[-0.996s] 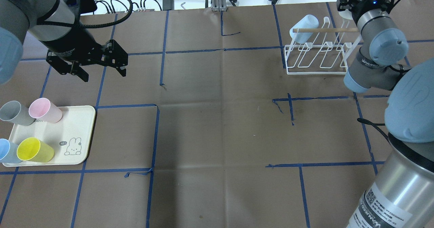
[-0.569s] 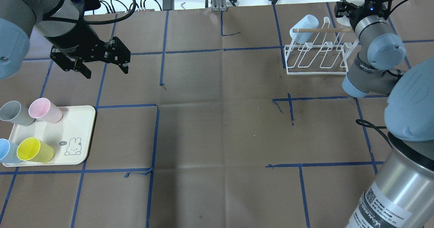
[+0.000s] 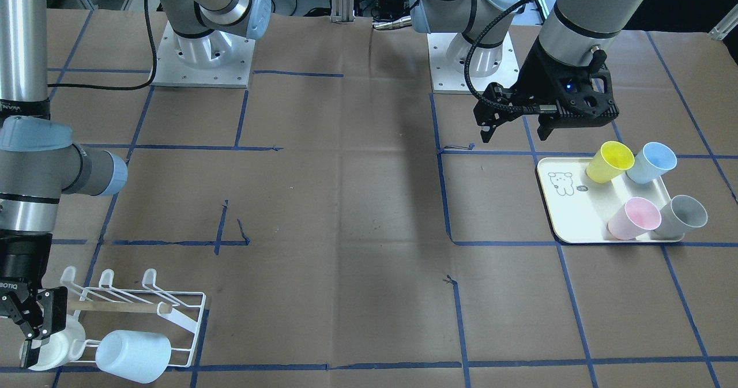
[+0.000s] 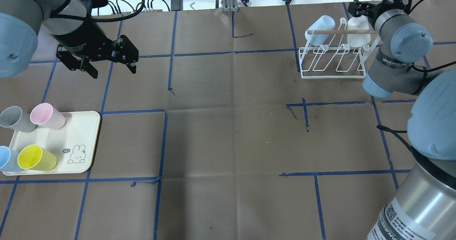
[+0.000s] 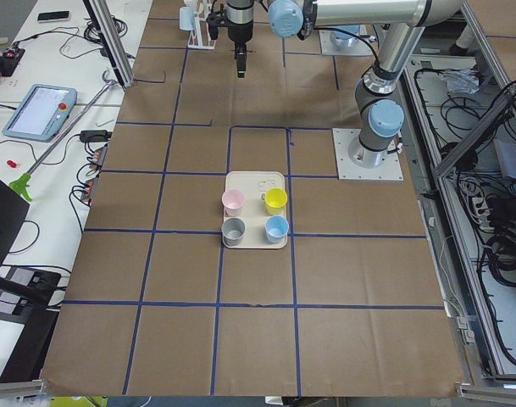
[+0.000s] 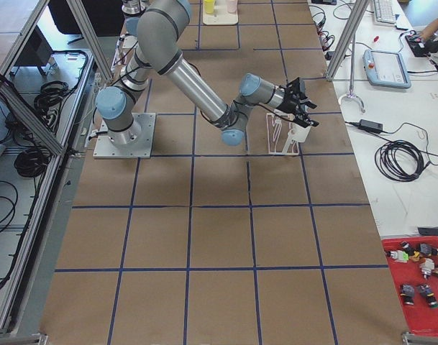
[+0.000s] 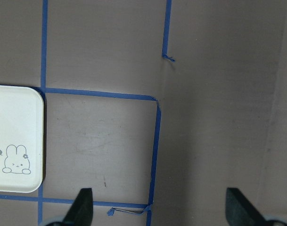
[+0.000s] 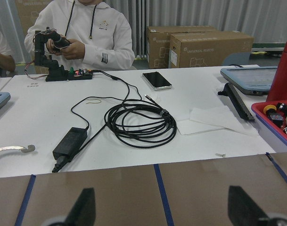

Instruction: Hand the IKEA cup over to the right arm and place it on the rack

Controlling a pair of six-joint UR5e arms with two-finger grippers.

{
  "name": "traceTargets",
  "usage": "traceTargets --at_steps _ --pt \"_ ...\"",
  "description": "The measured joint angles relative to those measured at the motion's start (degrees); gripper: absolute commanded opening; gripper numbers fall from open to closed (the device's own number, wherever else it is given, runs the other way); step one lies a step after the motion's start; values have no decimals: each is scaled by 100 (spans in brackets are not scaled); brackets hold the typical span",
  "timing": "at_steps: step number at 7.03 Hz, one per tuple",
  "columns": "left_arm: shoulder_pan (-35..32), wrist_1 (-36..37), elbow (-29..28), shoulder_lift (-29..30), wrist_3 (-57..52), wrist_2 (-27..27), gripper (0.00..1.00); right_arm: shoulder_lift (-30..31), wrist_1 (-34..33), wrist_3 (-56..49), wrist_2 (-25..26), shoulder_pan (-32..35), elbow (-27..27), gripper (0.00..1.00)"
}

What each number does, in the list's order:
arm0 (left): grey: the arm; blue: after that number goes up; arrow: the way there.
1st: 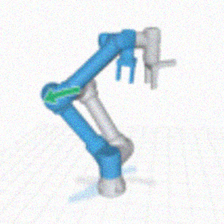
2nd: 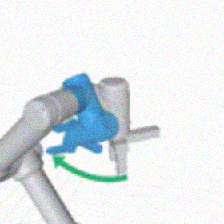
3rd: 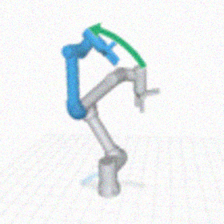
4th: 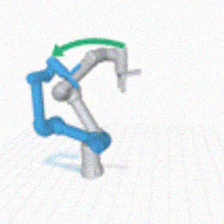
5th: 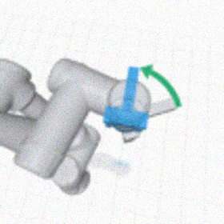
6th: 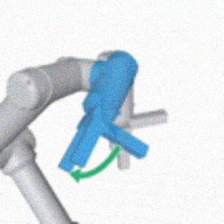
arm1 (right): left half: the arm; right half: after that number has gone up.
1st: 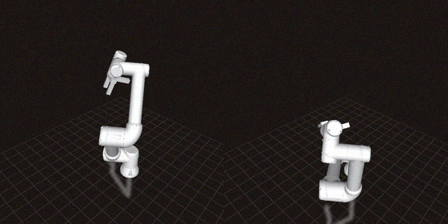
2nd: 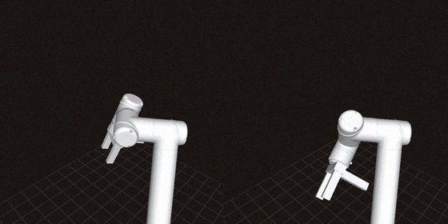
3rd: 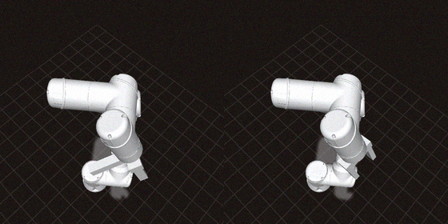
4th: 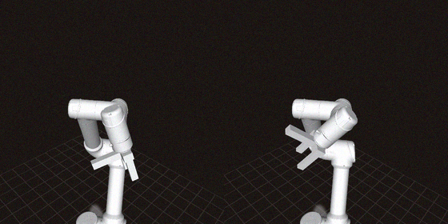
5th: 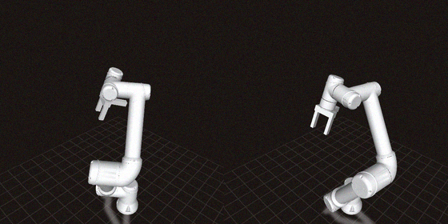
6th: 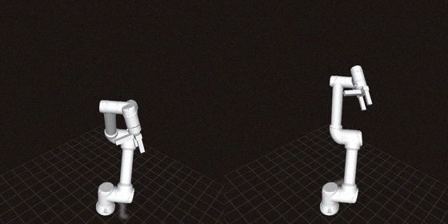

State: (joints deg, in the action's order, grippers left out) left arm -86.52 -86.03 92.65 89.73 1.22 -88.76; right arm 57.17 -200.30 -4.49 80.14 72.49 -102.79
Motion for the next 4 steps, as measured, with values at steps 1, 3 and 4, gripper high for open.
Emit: traceTargets --at_steps 1,3,4 --pt "-47 5 -6 5 5 -6 100 297 661 -1 -9 29 2 100" --pt "-147 57 -5 20 -14 -182 100 980 2531 15 -63 163 177 100" --pt "-159 71 -3 22 -26 -215 100 1261 3410 62 -97 326 412 100"
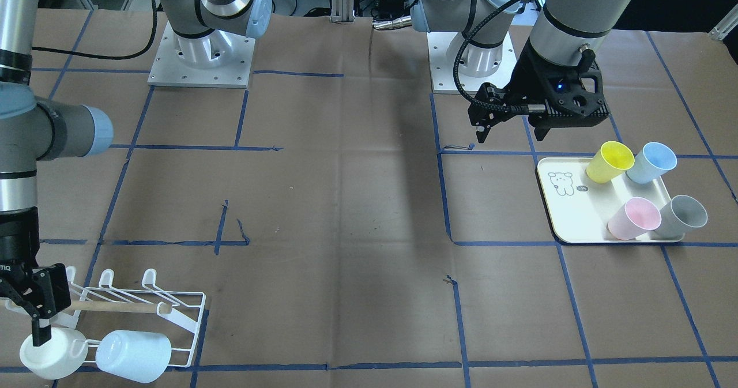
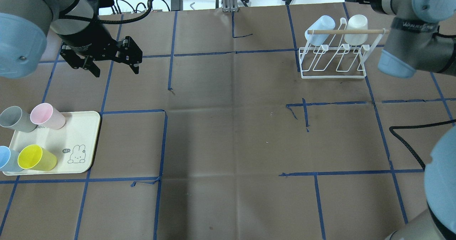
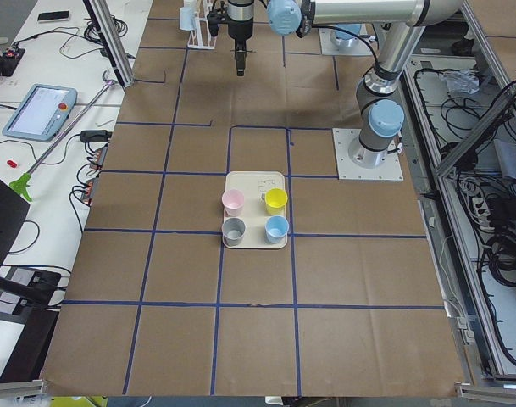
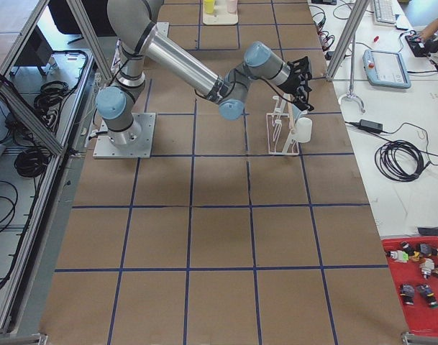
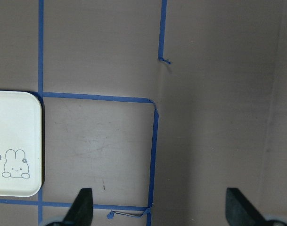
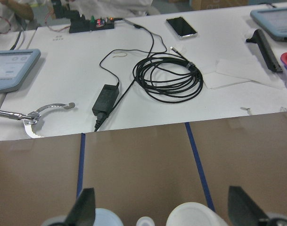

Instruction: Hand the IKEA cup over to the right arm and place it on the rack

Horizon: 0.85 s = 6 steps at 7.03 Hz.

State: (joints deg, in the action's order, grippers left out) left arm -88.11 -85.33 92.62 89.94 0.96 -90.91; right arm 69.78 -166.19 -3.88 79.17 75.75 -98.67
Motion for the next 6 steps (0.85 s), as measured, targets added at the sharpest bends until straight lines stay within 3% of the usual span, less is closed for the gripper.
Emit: traceTargets --at_steps 1,3,6 --pt "-2 5 -1 -7 -13 -10 100 228 982 112 8 243 276 100" --pt "1 7 -4 -35 -24 -12 100 514 2728 648 489 849 788 100" --pt "26 11 56 -114 -26 59 100 1068 4498 1399 719 1401 906 100"
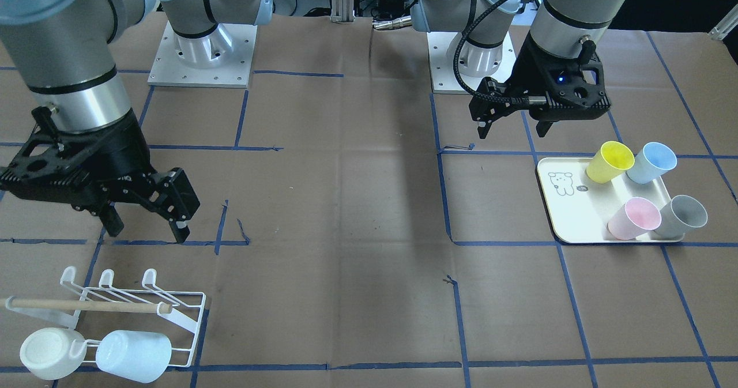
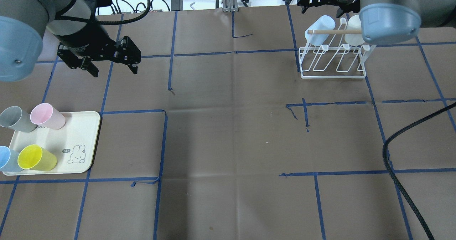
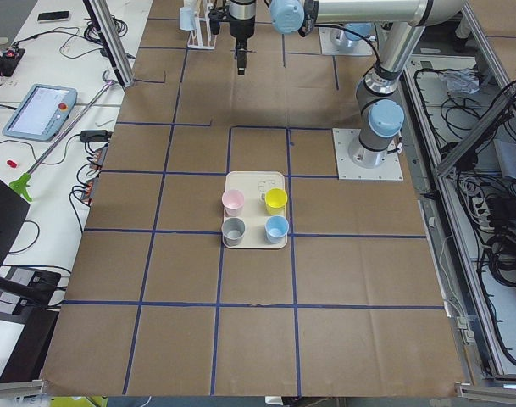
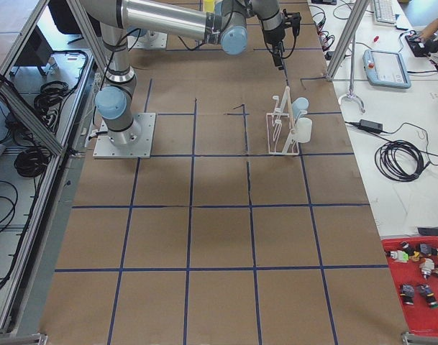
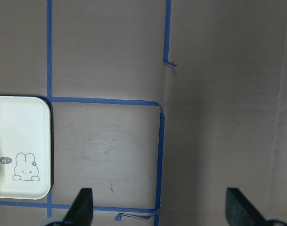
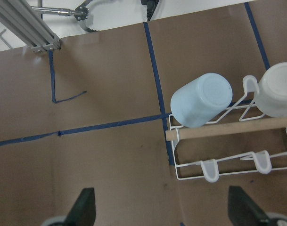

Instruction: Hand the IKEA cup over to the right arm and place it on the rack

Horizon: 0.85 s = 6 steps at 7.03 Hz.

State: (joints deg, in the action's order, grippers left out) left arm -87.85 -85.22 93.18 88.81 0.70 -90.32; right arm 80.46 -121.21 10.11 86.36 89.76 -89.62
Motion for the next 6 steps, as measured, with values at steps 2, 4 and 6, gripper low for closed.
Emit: traceTargets --at_steps 2,4,6 --pt "9 4 28 -18 -4 36 100 325 749 264 -18 149 -11 100" --pt "7 17 61 -24 -1 35 100 620 1477 564 -21 241 -29 100" --pt "5 44 78 -28 0 36 100 866 2053 907 -10 523 -90 100"
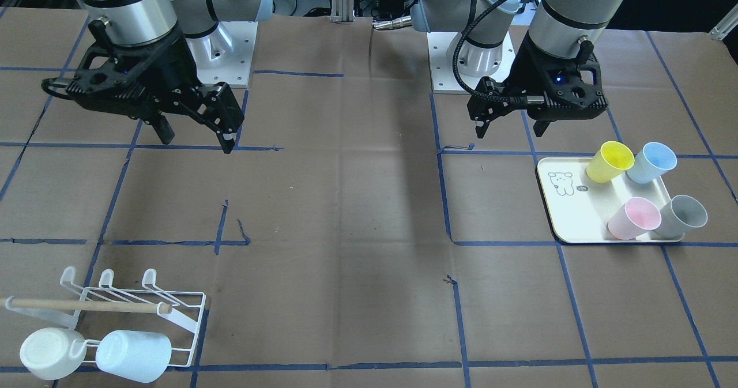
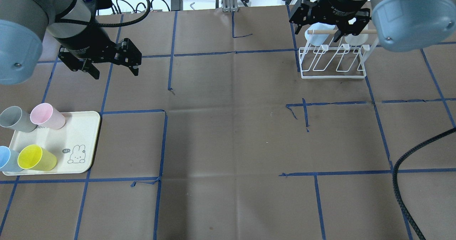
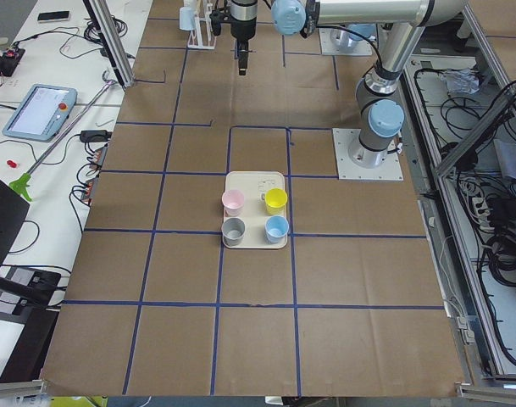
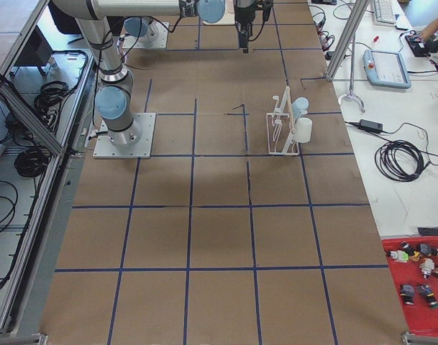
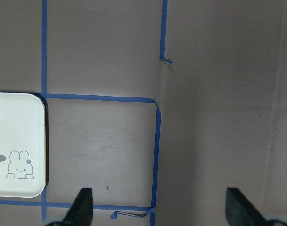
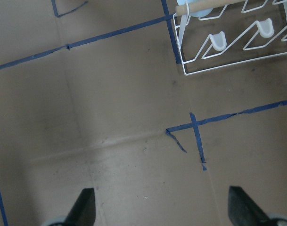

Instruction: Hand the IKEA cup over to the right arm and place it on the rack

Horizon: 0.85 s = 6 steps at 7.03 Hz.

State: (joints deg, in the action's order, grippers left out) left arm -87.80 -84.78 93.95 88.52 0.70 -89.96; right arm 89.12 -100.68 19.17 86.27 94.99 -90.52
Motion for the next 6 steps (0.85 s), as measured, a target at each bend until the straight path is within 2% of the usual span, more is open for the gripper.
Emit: traceTargets --at_steps 2,4,6 --pt "0 10 7 -4 0 4 100 179 331 123 0 155 -257 100" --pt "0 21 8 -4 4 5 100 305 436 124 7 181 -622 100" --pt "0 23 7 -2 1 5 100 680 455 77 34 186 -925 100"
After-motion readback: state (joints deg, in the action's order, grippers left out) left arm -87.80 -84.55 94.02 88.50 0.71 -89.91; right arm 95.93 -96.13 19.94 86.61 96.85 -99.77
